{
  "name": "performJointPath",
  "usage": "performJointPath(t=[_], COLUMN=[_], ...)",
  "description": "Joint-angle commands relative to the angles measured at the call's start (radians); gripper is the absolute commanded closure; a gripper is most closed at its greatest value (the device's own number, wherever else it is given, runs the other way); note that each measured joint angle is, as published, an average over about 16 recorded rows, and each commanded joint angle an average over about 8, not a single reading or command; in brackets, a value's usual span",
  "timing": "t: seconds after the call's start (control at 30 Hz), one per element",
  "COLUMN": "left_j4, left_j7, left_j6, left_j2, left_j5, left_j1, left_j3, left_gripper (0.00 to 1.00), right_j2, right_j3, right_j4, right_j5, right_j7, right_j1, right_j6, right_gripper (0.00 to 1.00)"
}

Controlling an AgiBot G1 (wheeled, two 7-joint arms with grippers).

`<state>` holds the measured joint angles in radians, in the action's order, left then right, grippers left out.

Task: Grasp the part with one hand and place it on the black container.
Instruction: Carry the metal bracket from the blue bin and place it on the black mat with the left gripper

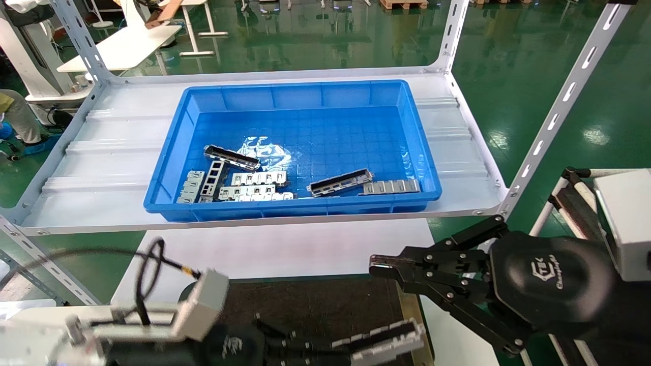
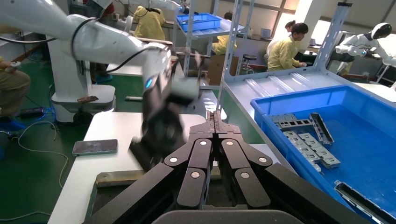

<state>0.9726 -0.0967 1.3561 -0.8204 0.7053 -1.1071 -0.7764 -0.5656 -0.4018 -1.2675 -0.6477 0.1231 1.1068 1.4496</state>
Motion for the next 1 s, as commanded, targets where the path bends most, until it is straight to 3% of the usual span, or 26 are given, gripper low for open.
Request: performJointPath(t=[0.03, 0.3, 0.5, 0.73, 1.0], left_j4=[0.065, 0.256, 0.331, 0.352, 0.332], left_j7=[-0.038, -0.159, -0.224, -0.299, -0.346], left_j6=[-0.061, -0.443, -0.755, -1.075, -1.354], left_j2=[0.02, 0.049, 0.01, -0.083, -0.185], left_j5=[-0.004, 0.044, 0.095, 0.134, 0.145], left_j1=[0.061, 0.253, 0.349, 0.402, 0.405], left_j3=[-0.008, -0.04, -0.064, -0.107, -0.178], left_gripper=[1.0, 1.0, 1.0, 1.0, 1.0], right_j2=[0.0, 0.0, 0.0, 0.0, 0.0], right_j3=[0.0, 0.0, 0.0, 0.0, 0.0], right_j4=[0.0, 0.0, 0.0, 0.0, 0.0], right_j5=[0.0, 0.0, 0.0, 0.0, 0.0], right_j7=[0.0, 0.0, 0.0, 0.0, 0.0], right_j1=[0.0, 0.0, 0.0, 0.0, 0.0], right_j6=[0.0, 0.0, 0.0, 0.0, 0.0], right_gripper=[1.0, 1.0, 1.0, 1.0, 1.0])
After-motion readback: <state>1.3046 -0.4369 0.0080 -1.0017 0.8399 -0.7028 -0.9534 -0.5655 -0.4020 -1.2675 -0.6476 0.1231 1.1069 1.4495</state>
